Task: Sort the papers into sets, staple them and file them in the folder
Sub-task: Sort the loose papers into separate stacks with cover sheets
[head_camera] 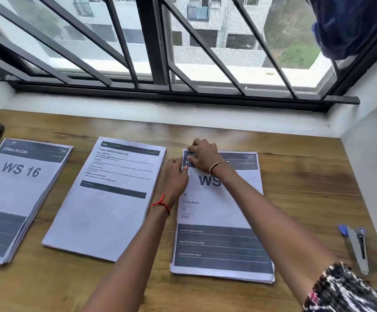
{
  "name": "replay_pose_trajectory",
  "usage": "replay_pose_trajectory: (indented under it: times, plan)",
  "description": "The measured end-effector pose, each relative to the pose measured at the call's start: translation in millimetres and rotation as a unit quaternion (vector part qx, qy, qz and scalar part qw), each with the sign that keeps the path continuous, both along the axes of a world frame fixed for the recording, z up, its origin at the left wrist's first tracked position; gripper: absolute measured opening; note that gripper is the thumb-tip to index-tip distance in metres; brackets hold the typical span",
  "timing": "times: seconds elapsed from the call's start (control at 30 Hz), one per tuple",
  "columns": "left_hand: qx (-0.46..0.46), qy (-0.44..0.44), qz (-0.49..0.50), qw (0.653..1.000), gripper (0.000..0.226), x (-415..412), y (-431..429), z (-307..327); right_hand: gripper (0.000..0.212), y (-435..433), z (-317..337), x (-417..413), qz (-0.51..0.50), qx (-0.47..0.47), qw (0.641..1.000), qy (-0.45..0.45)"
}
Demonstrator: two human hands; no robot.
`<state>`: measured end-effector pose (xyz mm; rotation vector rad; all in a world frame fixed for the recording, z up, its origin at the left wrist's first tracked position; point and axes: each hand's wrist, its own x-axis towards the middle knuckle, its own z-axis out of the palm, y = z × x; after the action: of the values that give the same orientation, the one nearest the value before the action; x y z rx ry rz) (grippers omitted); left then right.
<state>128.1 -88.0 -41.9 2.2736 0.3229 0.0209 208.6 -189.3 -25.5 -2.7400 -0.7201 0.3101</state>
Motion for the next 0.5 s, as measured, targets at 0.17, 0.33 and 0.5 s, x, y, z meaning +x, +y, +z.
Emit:
replay_pose_trajectory:
  times: [0.17,0.33,0.5]
  plan:
    - [-0.003,-0.007,0.005,1.000,0.036,0,-3,1,0.033,3,-2,-2,-0.015,0.018,1.000,0.006]
    - [-0.014,0.001,0.014,1.000,0.035,1,-2,1,0.040,-6,0,-3,-0.035,0.043,0.998,0.020]
    - [-0.027,0.004,0.042,0.999,0.015,-3,1,0,0.036,-50,6,-16,-0.161,0.133,0.977,-0.038]
